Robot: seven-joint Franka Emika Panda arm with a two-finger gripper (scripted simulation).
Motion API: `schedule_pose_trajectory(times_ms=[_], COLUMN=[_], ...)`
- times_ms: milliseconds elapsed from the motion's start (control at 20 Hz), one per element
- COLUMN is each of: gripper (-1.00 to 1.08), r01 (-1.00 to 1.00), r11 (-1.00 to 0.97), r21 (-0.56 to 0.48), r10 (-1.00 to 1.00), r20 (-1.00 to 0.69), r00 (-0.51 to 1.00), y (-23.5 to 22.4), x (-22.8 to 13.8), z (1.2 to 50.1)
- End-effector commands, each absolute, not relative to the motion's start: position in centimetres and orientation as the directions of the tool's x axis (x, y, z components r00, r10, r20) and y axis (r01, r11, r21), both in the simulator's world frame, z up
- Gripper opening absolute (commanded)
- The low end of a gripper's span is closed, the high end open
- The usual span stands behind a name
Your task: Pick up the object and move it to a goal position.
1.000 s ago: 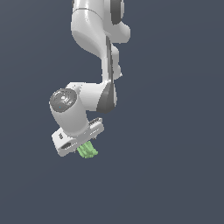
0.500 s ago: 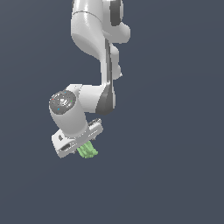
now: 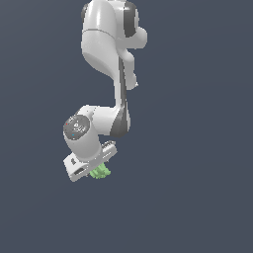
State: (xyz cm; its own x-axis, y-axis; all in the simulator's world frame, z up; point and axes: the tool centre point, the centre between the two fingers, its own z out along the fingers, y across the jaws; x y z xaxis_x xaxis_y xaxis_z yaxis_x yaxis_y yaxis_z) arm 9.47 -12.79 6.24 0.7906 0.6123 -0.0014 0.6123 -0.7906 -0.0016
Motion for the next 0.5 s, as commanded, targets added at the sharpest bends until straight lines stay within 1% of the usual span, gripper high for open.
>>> schedule_pose_trajectory(times_ms=[0, 150, 200, 450], gripper=[1.0, 1.0, -1.0, -1.0], r01=[0.612, 0.612, 0.612, 0.612], r11=[-0.791, -0.791, -0.791, -0.791], r21=[0.0, 0.0, 0.0, 0.0], r10=[0.612, 0.612, 0.612, 0.612], r20=[0.0, 0.0, 0.0, 0.0], r00=[0.791, 0.791, 0.791, 0.791], y=[-12.83, -12.82, -12.82, -12.82], x=[9.58, 9.66, 9.66, 9.66], z=[6.04, 6.26, 6.26, 6.26])
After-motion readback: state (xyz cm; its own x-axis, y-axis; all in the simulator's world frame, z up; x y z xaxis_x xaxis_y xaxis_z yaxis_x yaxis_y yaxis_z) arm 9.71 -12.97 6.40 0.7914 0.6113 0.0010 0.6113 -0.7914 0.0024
